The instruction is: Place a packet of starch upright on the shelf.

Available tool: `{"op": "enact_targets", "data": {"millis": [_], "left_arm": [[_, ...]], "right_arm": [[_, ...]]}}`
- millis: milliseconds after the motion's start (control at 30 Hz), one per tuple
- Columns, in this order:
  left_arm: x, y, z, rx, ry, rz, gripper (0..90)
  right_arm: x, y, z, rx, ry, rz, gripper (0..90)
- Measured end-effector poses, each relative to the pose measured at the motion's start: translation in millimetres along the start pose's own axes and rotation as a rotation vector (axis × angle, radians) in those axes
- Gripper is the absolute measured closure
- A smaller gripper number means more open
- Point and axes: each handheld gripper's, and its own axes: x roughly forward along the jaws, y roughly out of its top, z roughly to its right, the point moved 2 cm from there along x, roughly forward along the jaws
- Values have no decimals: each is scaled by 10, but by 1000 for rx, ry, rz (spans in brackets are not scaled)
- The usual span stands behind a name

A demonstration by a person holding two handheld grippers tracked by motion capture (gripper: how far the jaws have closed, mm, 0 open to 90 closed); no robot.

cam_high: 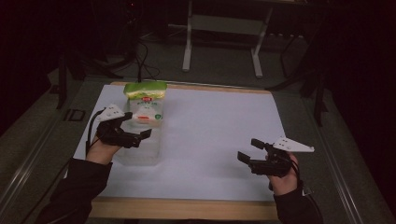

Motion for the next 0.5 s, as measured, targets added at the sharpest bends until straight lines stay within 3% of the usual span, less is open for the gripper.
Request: {"op": "enact_targets", "data": {"millis": [500], "left_arm": [[42,21,720,77,-136,14,15]], "right_arm": [[-14,-19,-11,-5,4,0,150]]}}
